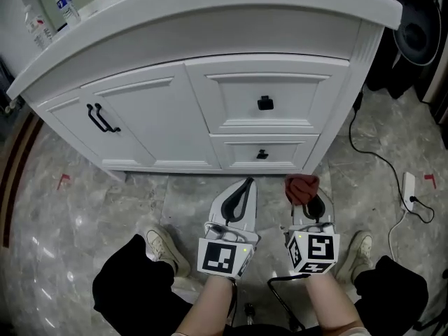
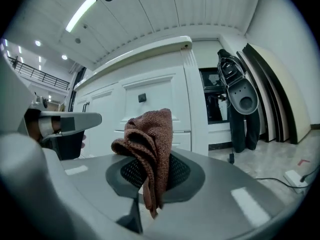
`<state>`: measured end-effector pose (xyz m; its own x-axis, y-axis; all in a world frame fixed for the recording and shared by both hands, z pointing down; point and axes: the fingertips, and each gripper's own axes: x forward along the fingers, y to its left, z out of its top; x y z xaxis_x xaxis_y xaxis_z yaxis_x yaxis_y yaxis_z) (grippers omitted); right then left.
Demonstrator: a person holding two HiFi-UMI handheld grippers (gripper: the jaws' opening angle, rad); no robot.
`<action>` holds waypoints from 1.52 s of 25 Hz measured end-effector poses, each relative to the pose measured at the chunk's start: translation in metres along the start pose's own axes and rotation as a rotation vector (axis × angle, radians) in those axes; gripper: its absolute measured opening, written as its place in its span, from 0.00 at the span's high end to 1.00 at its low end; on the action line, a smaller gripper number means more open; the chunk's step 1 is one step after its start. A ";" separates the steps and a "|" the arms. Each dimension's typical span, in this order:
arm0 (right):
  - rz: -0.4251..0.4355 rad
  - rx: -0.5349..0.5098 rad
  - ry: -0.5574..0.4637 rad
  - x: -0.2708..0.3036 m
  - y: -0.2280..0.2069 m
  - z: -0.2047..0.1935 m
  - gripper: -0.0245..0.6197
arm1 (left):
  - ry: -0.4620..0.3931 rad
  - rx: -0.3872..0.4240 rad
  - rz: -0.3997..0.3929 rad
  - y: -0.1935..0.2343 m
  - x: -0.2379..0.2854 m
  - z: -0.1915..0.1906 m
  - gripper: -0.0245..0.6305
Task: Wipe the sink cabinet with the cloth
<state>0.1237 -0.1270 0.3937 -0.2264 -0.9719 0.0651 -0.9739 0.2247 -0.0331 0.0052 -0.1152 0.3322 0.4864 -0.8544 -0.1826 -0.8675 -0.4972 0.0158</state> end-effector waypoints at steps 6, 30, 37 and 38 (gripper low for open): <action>-0.012 0.029 -0.012 -0.059 0.007 0.009 0.84 | 0.004 -0.003 0.003 -0.034 -0.052 0.015 0.96; 0.044 0.065 -0.065 -0.209 0.078 0.047 0.84 | 0.032 0.019 0.015 -0.077 -0.191 0.071 0.96; 0.048 0.079 -0.059 -0.212 0.083 0.047 0.84 | 0.046 -0.017 0.019 -0.080 -0.191 0.068 0.96; 0.051 0.075 -0.057 -0.212 0.084 0.046 0.84 | 0.044 -0.016 0.014 -0.082 -0.190 0.069 0.96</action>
<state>0.0908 0.0942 0.3312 -0.2717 -0.9624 0.0045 -0.9567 0.2696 -0.1098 -0.0237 0.0983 0.2983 0.4785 -0.8671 -0.1385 -0.8727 -0.4871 0.0338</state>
